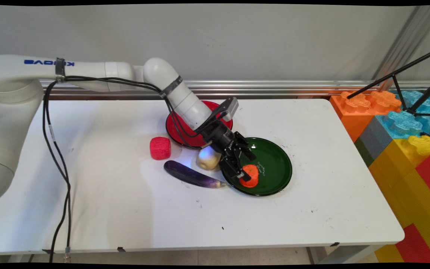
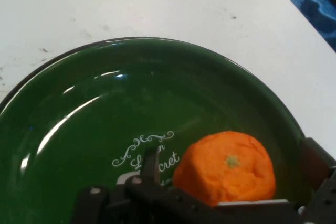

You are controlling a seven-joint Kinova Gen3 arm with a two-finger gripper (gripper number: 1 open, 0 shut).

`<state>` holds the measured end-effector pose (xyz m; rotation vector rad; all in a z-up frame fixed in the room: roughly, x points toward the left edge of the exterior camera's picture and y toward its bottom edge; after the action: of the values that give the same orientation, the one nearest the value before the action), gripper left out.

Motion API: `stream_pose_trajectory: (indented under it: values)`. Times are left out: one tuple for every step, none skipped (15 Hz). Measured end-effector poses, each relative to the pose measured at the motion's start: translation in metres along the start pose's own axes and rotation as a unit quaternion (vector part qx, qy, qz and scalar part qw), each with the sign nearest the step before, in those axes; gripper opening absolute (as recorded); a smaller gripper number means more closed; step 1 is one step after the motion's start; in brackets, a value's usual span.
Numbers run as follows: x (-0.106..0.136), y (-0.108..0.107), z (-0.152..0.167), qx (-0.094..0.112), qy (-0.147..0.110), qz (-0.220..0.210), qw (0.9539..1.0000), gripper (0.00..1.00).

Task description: Pick up the mandarin from the green plate, then place the picked object on the table

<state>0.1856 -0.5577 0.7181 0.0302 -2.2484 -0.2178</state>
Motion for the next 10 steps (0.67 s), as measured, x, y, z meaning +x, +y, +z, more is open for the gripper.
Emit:
stream_pose_trajectory:
  values:
    - [-0.0003,-0.0011,0.0017,0.0,-0.001,0.002,1.0,1.0]
    - [-0.0006,-0.0018,0.0028,0.0,-0.001,0.003,1.0,1.0]
    - [-0.001,-0.0027,0.0043,0.0,-0.002,0.005,1.0,1.0]
    - [-0.0012,-0.0033,0.0051,0.0,-0.002,0.006,1.0,1.0]
    - [-0.0018,-0.0041,0.0061,0.001,-0.003,0.008,1.0,1.0]
    - [-0.0022,-0.0046,0.0066,0.001,-0.003,0.009,1.0,1.0]
    - [-0.0031,-0.0055,0.0072,0.001,-0.004,0.011,0.9999,0.0]
    - [-0.0043,-0.0065,0.0076,0.002,-0.005,0.013,0.9999,0.0]
    - [-0.0055,-0.0074,0.0078,0.002,-0.007,0.015,0.9999,0.0]
    - [-0.0066,-0.008,0.0081,0.002,-0.008,0.016,0.9998,0.0]
